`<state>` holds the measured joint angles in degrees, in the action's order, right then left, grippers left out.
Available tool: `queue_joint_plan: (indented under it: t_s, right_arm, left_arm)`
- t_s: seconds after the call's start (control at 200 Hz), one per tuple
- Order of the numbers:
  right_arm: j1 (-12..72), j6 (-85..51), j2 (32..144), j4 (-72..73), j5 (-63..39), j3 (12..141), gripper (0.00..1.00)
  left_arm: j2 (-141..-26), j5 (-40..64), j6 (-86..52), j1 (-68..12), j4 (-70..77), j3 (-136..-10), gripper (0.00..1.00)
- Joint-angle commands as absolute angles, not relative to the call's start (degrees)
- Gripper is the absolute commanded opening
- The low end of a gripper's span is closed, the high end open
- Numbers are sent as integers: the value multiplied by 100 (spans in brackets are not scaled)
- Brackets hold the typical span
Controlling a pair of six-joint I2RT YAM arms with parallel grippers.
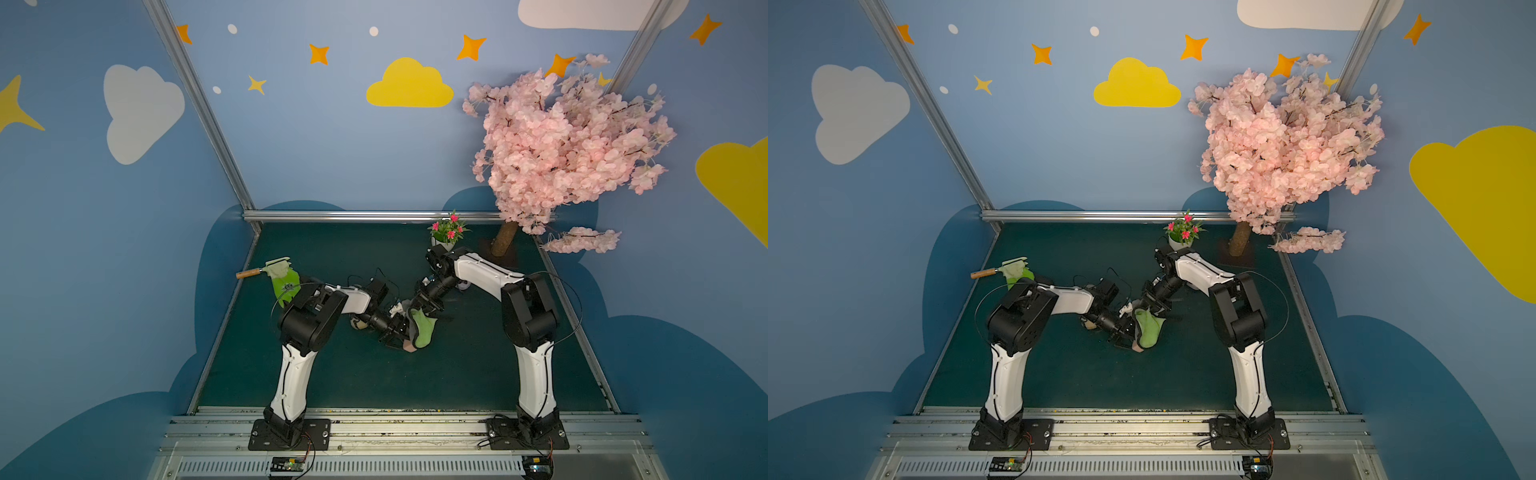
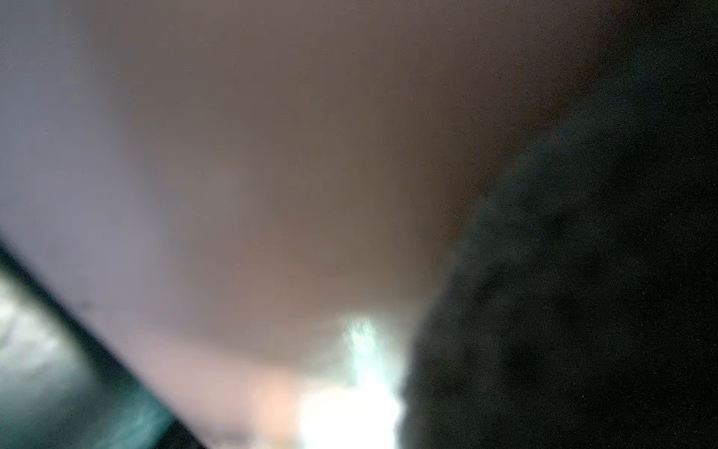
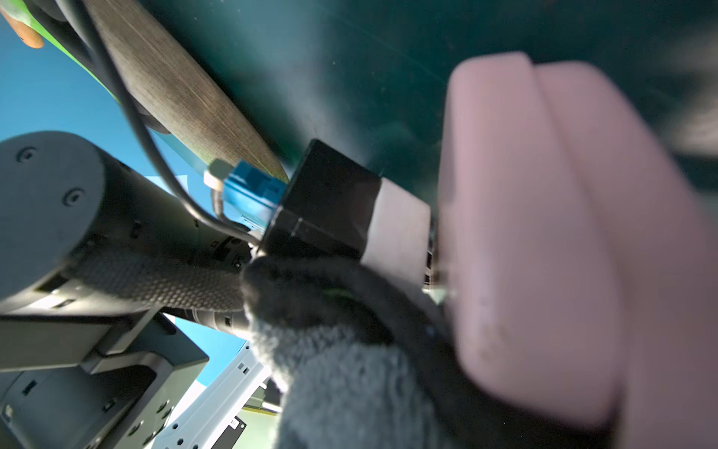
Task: Wipe the eyeglass case
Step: Wipe the dirt from the eyeglass case.
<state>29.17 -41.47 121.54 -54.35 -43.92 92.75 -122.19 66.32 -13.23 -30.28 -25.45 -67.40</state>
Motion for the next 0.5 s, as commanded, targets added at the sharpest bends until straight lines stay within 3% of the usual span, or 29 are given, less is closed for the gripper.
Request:
queue_joint_plan:
  t_s: [0.0,0.195,0.495]
  right_arm:
    - [2298,-3851,12158,-4023,-2077,8970,0]
    - [2094,-3322,11437,-4418,-1900,9383,0]
    - [2318,-3295,12779,-4589,-2691,10038,0]
  left_arm:
    - [-12446,5748,-1077,-3260,-2901,-6558,3]
    - [-12456,5757,-1093,-3269,-2892,-6562,3]
    - [-12452,5739,-1112,-3260,-2893,-6550,3]
